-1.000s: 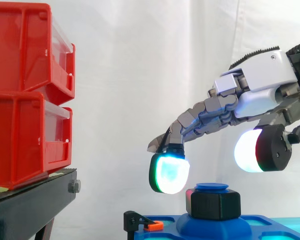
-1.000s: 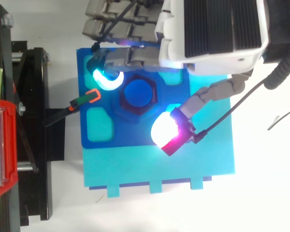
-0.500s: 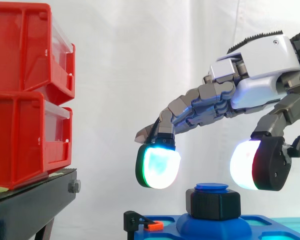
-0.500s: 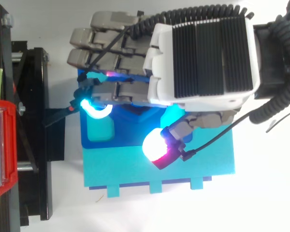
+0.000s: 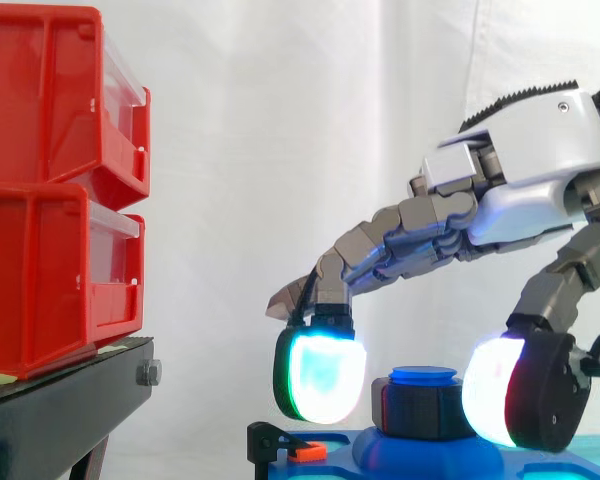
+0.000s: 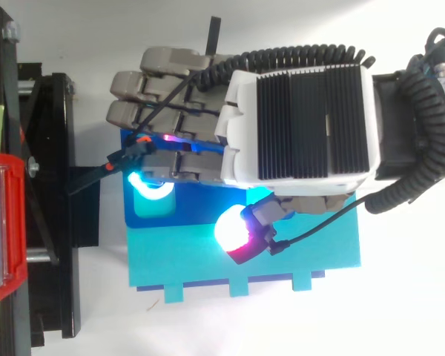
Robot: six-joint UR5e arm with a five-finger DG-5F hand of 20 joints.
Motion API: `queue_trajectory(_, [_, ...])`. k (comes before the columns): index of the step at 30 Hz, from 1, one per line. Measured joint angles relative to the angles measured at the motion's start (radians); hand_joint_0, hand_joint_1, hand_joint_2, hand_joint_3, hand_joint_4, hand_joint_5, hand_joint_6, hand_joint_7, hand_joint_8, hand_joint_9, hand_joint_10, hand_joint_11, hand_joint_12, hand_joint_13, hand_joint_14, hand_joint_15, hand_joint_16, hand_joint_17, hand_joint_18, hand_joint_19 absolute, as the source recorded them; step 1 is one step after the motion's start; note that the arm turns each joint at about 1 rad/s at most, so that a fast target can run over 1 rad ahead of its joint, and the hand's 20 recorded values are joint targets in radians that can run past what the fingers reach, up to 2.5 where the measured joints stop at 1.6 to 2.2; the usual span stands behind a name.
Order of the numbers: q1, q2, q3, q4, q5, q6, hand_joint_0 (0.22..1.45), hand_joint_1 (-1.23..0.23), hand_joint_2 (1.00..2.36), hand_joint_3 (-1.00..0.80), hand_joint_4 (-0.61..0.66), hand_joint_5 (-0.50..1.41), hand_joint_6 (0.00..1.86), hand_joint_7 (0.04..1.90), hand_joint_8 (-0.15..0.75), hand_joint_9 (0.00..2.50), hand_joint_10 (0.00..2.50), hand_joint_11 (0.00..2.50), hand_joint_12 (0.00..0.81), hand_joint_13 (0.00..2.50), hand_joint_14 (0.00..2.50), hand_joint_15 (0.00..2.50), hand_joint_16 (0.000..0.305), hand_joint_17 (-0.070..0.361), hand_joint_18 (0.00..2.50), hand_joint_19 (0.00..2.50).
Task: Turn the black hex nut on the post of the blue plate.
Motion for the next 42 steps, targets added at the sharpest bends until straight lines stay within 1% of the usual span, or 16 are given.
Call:
queue_trajectory(6, [-0.001, 0.000, -0.010, 0.017, 0.004, -0.001, 0.55, -0.82, 1.00, -0.50, 0.18, -0.22, 0.50, 0.93, 0.205, 0.19, 0.00, 0.00, 0.345, 0.11, 0.00, 0.00, 0.054, 0.121, 0.00, 0.00])
queue_trajectory(20, [-0.013, -0.001, -0.012, 0.014, 0.010, -0.032, 0.55, -0.82, 1.00, -0.50, 0.18, -0.22, 0.50, 0.94, 0.207, 0.19, 0.00, 0.00, 0.345, 0.12, 0.00, 0.01, 0.053, 0.119, 0.00, 0.00])
queue_trajectory(32, [-0.023, -0.001, -0.023, 0.017, 0.014, -0.067, 0.55, -0.81, 1.00, -0.50, 0.17, -0.22, 0.50, 0.96, 0.207, 0.20, 0.00, 0.00, 0.344, 0.12, 0.00, 0.01, 0.053, 0.119, 0.00, 0.00])
queue_trajectory(42, [-0.027, 0.000, -0.024, 0.016, 0.012, -0.072, 0.56, -0.83, 1.00, -0.50, 0.18, -0.21, 0.50, 0.98, 0.205, 0.20, 0.00, 0.00, 0.342, 0.12, 0.00, 0.00, 0.053, 0.118, 0.00, 0.00])
